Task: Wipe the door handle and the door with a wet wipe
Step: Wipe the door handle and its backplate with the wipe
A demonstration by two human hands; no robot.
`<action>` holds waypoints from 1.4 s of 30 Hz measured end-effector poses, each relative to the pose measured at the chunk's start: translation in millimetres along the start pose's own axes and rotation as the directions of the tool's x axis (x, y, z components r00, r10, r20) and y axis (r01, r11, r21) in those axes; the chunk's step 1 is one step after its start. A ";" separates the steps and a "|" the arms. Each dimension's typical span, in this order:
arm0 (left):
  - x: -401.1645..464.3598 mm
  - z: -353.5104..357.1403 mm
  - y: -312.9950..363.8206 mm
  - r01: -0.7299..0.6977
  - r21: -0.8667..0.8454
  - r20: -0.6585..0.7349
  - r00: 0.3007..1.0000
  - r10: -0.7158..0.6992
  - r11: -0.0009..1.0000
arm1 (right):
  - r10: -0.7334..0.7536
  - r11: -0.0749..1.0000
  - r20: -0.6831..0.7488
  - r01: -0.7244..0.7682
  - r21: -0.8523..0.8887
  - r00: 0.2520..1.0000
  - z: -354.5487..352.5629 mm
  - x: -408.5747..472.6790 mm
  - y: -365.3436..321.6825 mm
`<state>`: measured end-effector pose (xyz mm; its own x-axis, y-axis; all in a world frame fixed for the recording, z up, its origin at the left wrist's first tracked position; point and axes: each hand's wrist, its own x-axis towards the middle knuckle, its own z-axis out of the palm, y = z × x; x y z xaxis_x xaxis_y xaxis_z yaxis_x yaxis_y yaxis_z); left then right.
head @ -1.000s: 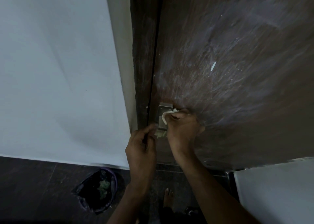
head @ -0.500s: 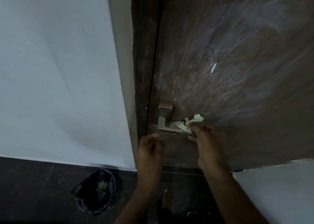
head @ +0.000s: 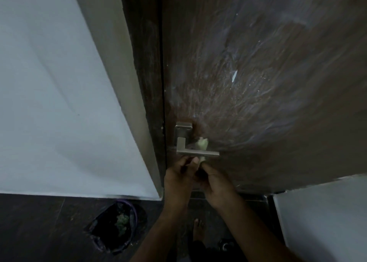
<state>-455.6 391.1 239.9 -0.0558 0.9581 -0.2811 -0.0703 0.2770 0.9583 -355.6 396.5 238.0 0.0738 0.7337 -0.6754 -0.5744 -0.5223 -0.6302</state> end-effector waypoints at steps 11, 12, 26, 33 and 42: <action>9.2 -18.1 -12.4 -0.115 0.339 -0.117 0.980 0.163 0.934 | -0.012 0.994 0.119 -0.001 0.107 0.993 -16.8 18.0 -0.3; 11.5 -19.8 -11.2 -0.120 0.355 -0.105 0.980 0.166 0.927 | 0.010 0.990 0.144 -0.030 0.134 0.989 -18.2 20.1 -1.5; 19.9 -13.6 3.0 -0.003 0.158 -0.393 0.917 0.065 0.988 | 0.108 0.966 0.218 -0.154 0.207 0.970 23.7 30.0 -11.2; 12.2 -19.1 10.5 -0.032 0.098 -0.409 0.910 0.069 0.995 | 0.009 0.951 0.058 -0.027 0.309 0.998 12.1 38.9 -25.1; 9.7 -21.8 33.7 -0.245 0.318 -0.344 0.870 0.352 0.916 | 0.032 0.958 0.021 -0.025 -0.285 0.999 12.3 29.0 -77.5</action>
<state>-480.2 408.2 268.4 -0.4161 0.9062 0.0751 0.2657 0.0422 0.9631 -319.1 463.6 272.0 0.0386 0.7253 -0.6873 -0.3200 -0.6427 -0.6961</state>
